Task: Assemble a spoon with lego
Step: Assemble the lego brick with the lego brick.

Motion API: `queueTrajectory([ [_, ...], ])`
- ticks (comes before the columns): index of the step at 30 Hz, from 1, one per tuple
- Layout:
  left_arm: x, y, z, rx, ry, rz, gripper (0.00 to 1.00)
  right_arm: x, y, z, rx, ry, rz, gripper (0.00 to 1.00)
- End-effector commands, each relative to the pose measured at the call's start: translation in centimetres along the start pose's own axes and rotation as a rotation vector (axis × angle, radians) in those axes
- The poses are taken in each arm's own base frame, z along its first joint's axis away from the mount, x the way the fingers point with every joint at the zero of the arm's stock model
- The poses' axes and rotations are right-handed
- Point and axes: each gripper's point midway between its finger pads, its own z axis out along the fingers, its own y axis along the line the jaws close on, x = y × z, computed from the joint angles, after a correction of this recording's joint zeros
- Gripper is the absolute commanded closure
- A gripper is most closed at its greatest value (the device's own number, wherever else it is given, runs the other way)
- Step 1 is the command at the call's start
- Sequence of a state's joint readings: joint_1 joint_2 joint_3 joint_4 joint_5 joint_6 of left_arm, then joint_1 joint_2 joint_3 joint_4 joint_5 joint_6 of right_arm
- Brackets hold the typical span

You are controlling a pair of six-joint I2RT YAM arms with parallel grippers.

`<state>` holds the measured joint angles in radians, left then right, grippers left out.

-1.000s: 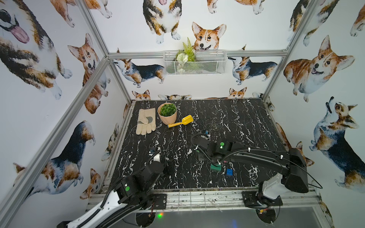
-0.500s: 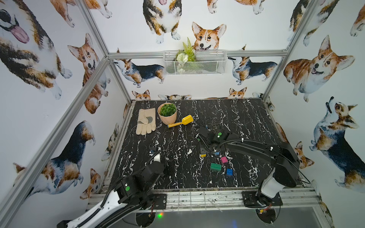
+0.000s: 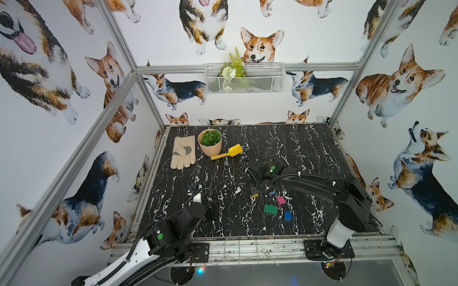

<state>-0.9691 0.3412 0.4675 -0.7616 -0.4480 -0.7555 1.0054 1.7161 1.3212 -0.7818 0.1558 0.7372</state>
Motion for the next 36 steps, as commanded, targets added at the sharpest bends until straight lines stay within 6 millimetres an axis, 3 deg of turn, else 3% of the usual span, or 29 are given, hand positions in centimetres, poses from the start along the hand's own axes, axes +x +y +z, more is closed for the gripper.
queueTrajectory([
  [1, -0.1, 0.2, -0.1, -0.013, -0.004, -0.005, 0.0, -0.7, 0.4, 0.2, -0.012, -0.014, 0.005, 0.61],
  [19, -0.1, 0.2, 0.0, -0.017, 0.0, 0.0, 0.0, -1.3, -0.1, -0.2, 0.008, -0.014, -0.025, 0.62],
  [36, -0.1, 0.2, 0.0, -0.018, 0.002, 0.002, 0.0, -0.9, -0.5, 1.2, 0.045, 0.025, -0.075, 0.61],
])
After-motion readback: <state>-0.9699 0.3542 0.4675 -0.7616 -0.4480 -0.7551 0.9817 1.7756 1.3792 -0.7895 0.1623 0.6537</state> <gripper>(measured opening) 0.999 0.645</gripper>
